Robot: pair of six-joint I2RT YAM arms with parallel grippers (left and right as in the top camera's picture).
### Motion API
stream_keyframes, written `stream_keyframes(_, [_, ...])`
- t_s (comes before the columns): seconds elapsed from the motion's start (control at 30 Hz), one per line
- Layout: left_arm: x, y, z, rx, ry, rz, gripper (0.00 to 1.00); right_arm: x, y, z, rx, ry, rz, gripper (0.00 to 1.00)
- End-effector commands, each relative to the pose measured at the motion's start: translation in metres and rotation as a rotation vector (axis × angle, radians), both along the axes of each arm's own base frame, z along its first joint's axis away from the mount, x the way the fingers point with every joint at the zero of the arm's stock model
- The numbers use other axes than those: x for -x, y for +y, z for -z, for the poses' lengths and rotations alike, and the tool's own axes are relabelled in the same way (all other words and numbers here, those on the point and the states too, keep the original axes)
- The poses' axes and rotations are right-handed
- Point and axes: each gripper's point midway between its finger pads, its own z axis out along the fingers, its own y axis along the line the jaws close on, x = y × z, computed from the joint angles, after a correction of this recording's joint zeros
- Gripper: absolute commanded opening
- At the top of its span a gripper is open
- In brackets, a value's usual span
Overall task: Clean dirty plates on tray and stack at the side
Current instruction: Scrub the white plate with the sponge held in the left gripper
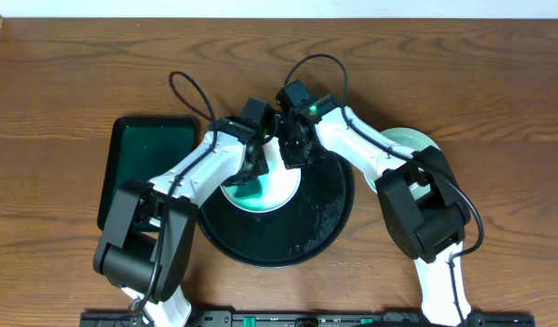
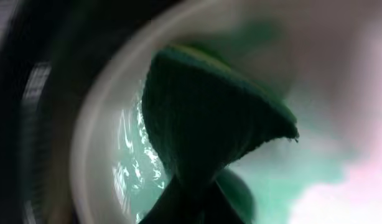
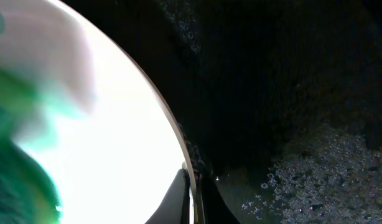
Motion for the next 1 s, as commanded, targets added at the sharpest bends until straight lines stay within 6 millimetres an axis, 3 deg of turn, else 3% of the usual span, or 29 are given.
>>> stream_keyframes(0.0, [0.014, 0.045, 0.009, -0.202, 0.037, -0.13, 0.07, 0.009, 0.005, 0.008, -0.013, 0.025, -0.025, 0.01])
stream_keyframes(0.03, [0.021, 0.035, 0.012, -0.144, 0.088, -0.086, 0.07, 0.009, 0.005, 0.008, -0.015, 0.023, -0.025, 0.01])
stream_keyframes(0.1, [0.029, -0.015, 0.017, 0.124, 0.165, 0.097, 0.07, 0.009, 0.005, 0.008, -0.015, 0.024, -0.025, 0.01])
stream_keyframes(0.17, [0.023, -0.075, 0.005, 0.447, 0.131, 0.328, 0.07, 0.009, 0.005, 0.008, -0.016, 0.025, -0.026, 0.01])
stream_keyframes(0.2, [0.016, -0.086, 0.0, 0.503, 0.093, 0.376, 0.07, 0.009, 0.005, 0.008, -0.017, 0.026, -0.026, 0.01])
stream_keyframes(0.27, [-0.002, -0.079, 0.001, 0.451, 0.022, 0.373, 0.07, 0.009, 0.005, 0.008, -0.017, 0.026, -0.026, 0.01])
stream_keyframes(0.33, [-0.018, -0.048, 0.008, 0.305, -0.025, 0.322, 0.07, 0.009, 0.005, 0.008, -0.017, 0.026, -0.026, 0.01])
stream_keyframes(0.4, [-0.035, -0.002, 0.011, 0.114, -0.069, 0.159, 0.07, 0.009, 0.005, 0.008, -0.017, 0.026, -0.025, 0.01])
stream_keyframes(0.43, [-0.036, 0.017, 0.011, 0.047, -0.076, 0.082, 0.07, 0.009, 0.005, 0.008, -0.016, 0.026, -0.026, 0.01])
stream_keyframes(0.47, [-0.03, 0.049, 0.011, -0.054, -0.06, -0.065, 0.07, 0.009, 0.005, 0.008, -0.016, 0.026, -0.026, 0.01])
stream_keyframes(0.57, [-0.007, 0.063, 0.013, -0.09, 0.034, -0.122, 0.07, 0.009, 0.005, 0.008, -0.016, 0.026, -0.026, 0.01])
stream_keyframes(0.63, [0.025, 0.041, 0.016, 0.002, 0.182, 0.008, 0.07, 0.009, 0.005, 0.008, -0.017, 0.026, -0.026, 0.01])
stream_keyframes(0.7, [0.051, -0.011, 0.012, 0.266, 0.295, 0.218, 0.07, 0.009, 0.005, 0.008, -0.017, 0.026, -0.026, 0.01])
stream_keyframes(0.77, [0.06, -0.045, 0.004, 0.438, 0.307, 0.359, 0.07, 0.009, 0.005, 0.008, -0.017, 0.026, -0.026, 0.01])
stream_keyframes(0.9, [0.03, -0.062, 0.003, 0.471, 0.163, 0.411, 0.07, 0.009, 0.005, 0.008, -0.017, 0.026, -0.026, 0.01])
stream_keyframes(0.97, [0.01, -0.056, 0.006, 0.414, 0.093, 0.36, 0.07, 0.009, 0.005, 0.008, -0.017, 0.026, -0.026, 0.01])
